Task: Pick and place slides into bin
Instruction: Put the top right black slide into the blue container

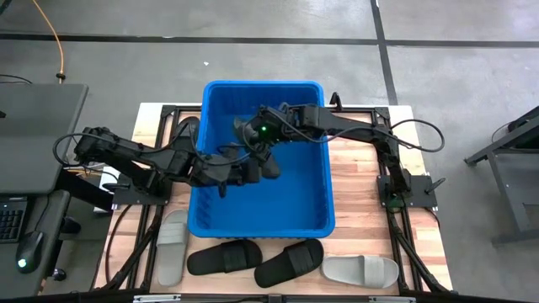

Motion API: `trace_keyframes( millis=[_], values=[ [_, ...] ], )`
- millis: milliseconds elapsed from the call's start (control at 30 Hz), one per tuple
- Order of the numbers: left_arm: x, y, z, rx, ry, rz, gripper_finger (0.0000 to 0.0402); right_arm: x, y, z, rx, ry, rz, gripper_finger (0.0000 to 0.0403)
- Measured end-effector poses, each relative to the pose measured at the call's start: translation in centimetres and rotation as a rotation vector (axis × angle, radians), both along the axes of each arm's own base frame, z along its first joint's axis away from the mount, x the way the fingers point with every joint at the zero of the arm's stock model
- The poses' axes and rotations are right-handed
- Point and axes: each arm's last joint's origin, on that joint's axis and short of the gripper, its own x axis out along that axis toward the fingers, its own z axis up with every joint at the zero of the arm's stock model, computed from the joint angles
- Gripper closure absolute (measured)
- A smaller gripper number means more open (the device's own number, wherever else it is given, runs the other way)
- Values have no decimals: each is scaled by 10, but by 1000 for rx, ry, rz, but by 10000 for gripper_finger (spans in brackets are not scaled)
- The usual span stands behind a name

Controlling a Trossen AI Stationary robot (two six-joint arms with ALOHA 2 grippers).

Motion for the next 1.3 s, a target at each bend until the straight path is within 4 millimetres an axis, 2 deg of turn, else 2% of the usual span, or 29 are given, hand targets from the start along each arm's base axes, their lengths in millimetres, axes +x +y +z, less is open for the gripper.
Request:
trace_keyframes(
  millis=[100, 233, 433, 533, 700, 900, 1000, 1133, 1200, 1300],
  values=[
    [-3, -9, -3, -36, 27, 4, 335, -5, -6, 1, -57, 26, -58, 337],
    [-11, -24, -7, -28, 81, 4, 344, -15, -15, 9, 11, 17, -53, 274],
    [-23, -38, 5, 15, 25, -5, 353, -22, -21, 13, 64, 26, -28, 183],
    [-30, -43, 8, 12, 34, -41, 356, -23, -22, 12, 96, 42, 3, 155],
    [-43, -54, 5, -12, 91, -74, 358, -24, -18, 17, 185, 0, 88, 147],
    [-53, -58, 1, -46, 153, -87, 362, -39, -8, 41, 288, -88, 240, 146],
    [-58, -58, 6, -35, 148, -118, 362, -55, -1, 61, 356, -157, 346, 147],
    [-62, -58, 7, -43, 169, -198, 362, -85, 3, 90, 326, -225, 463, 148],
    [-65, -58, 14, -30, 140, -248, 363, -99, 1, 100, 322, -248, 481, 147],
    [-66, -58, 20, -4, 103, -321, 363, -119, -4, 116, 405, -328, 521, 148]
  ],
)
